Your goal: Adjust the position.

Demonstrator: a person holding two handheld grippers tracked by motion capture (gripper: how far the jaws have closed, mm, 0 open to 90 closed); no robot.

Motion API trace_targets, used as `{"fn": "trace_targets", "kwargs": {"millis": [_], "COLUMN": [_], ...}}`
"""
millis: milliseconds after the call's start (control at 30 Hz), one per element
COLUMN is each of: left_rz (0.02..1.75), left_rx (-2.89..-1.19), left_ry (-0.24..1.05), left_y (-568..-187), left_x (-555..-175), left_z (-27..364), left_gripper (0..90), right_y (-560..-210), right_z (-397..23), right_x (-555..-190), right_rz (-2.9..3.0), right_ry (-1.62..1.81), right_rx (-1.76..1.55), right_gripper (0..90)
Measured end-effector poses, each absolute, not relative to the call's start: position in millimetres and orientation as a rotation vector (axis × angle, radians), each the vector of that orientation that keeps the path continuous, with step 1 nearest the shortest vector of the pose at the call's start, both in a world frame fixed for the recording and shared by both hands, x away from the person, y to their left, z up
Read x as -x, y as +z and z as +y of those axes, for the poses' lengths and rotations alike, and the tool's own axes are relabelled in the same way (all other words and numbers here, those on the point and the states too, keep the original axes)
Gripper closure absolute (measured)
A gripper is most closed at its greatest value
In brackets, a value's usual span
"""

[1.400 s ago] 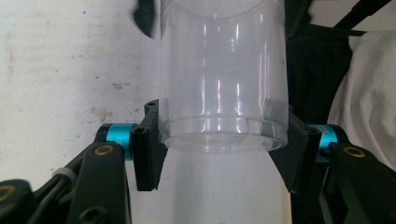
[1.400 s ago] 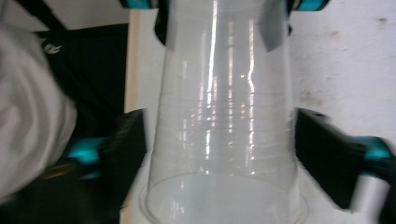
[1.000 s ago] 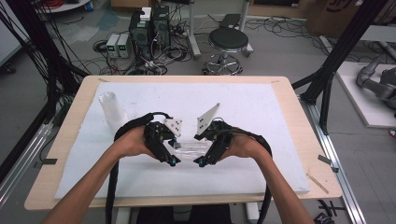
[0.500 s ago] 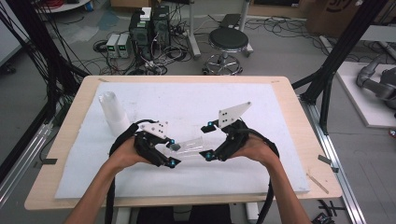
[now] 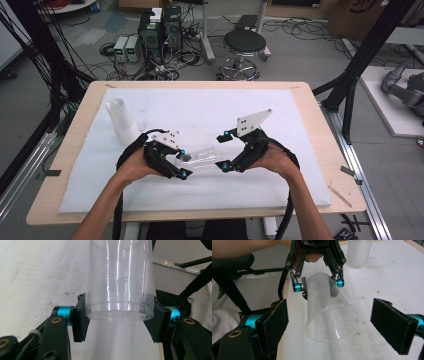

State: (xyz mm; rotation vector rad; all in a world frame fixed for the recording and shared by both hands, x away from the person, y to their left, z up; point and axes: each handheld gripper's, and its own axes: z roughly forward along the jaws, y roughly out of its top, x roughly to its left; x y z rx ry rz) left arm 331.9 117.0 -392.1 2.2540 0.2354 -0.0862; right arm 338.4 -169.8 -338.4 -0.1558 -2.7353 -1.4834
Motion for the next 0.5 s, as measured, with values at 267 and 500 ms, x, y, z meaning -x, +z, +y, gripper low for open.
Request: {"fn": "trace_targets", "kwargs": {"millis": [267, 500], "left_rz": [0.239, 0.230], "left_rx": [-2.207, -2.104], "left_ry": [-0.070, -0.033], "left_y": [-386.8, -368.8], "left_x": [-330.5, -329.5], "left_z": [122.7, 131.3], "left_gripper": [42.9, 43.0], "right_y": [-341.2, -347.0], "right_z": [-175.6, -181.3], "right_x": [-339.1, -339.4], "right_rz": [-2.728, -2.708], "right_ry": [-1.495, -1.538], "right_rx": [0.180, 0.192], "right_gripper": [14.7, 14.7]}}
